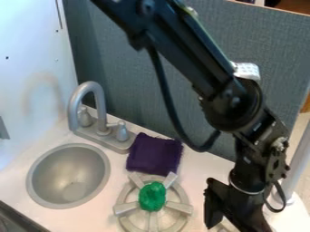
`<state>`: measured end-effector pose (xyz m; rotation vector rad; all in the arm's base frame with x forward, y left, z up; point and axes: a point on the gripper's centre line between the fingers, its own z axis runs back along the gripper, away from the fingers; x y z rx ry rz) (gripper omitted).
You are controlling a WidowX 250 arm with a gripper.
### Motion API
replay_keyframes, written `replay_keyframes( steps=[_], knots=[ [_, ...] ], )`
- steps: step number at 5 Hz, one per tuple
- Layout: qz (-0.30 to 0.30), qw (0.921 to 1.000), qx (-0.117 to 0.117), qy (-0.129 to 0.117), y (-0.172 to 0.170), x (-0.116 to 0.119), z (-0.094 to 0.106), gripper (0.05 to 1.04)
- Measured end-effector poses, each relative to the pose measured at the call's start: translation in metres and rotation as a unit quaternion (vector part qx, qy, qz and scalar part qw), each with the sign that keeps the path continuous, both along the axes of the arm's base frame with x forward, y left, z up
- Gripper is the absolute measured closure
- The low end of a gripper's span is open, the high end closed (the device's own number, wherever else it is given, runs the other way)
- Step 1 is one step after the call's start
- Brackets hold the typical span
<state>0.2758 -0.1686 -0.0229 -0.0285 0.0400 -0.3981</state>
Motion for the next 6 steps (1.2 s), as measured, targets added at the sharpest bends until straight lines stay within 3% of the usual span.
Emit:
replay_keyframes(
  steps=[1,3,4,5,6],
  knots=[
    [0.006,0.9999,0.006,0.007,-0.013,0.007,-0.020,0.082],
    [0.033,0.9973,0.050,0.043,-0.025,0.014,-0.049,0.082],
    [0.050,0.9945,0.078,0.048,-0.020,0.016,-0.057,0.083],
    [0.055,0.9939,0.084,0.045,-0.018,0.017,-0.057,0.119],
    [0.048,0.9940,0.085,0.050,-0.017,0.016,-0.057,0.383]
  ],
)
